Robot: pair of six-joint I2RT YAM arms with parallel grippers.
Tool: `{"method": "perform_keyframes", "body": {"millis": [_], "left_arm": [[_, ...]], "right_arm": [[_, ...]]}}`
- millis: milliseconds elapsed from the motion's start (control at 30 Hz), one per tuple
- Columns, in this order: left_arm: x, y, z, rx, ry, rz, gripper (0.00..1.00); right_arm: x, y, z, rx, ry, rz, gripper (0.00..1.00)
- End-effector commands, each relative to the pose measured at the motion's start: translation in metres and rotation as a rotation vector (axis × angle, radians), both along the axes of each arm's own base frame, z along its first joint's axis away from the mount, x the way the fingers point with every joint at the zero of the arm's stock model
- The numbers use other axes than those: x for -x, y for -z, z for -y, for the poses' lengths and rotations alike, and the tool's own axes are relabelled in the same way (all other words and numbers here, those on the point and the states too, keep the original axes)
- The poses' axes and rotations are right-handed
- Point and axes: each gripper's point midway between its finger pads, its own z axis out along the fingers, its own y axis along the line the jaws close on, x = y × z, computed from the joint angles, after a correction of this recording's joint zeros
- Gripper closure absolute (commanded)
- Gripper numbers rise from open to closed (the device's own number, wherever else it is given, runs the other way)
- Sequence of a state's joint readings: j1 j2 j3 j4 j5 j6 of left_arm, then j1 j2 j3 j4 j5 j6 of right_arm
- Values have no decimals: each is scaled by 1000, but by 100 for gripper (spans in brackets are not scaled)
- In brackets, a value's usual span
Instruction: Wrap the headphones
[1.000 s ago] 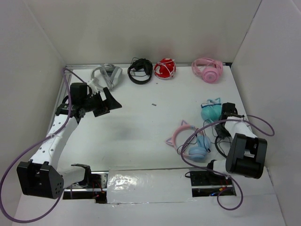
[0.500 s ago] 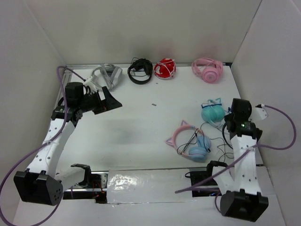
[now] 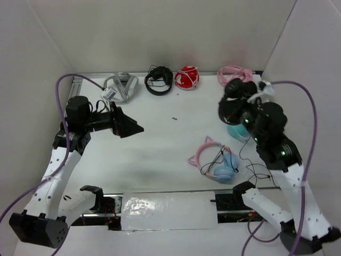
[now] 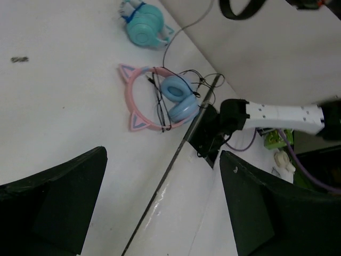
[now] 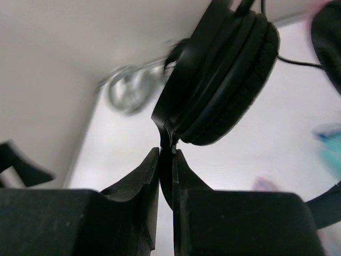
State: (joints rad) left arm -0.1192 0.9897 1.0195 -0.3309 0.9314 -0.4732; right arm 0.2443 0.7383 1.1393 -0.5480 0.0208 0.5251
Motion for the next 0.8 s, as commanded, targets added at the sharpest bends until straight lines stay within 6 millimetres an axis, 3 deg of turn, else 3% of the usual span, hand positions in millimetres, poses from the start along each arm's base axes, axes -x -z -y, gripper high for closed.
{"method": "perform_keyframes", "body": {"millis": [0, 33, 67, 100, 133, 167, 200, 233, 400, 600, 767], "left_arm": [[38, -35, 16, 48, 172, 226, 1], [41, -35, 18, 54, 182, 236, 1], [46, -37, 23, 60, 203, 257, 1], [47, -40, 25, 63, 200, 272, 1], [41, -43, 25, 55, 163, 274, 1], [38, -44, 27, 43, 146, 271, 3], [38, -42, 29, 42, 155, 260, 5], [30, -44, 29, 32, 113, 254, 5], [-6, -28, 45, -40, -32, 179, 5], [-53, -15, 70, -127, -217, 131, 7], [-69, -15, 86, -123, -318, 175, 7]], "right_arm": [[-11, -73, -59, -27, -144, 193, 100], [-25, -67, -77, -21, -148, 154, 100], [-19, -70, -105, -35, -203, 147, 100], [-21, -90, -111, -91, -173, 156, 100], [-34, -74, -133, -79, -181, 88, 100], [-42, -80, -152, -137, -180, 49, 100], [-38, -92, -150, -186, -165, 46, 100], [-52, -78, -163, -193, -152, -10, 100], [-74, -66, -204, -438, -199, -168, 100], [-93, -47, -215, -621, -112, -279, 100], [-93, -33, -205, -747, -53, -333, 100]]}}
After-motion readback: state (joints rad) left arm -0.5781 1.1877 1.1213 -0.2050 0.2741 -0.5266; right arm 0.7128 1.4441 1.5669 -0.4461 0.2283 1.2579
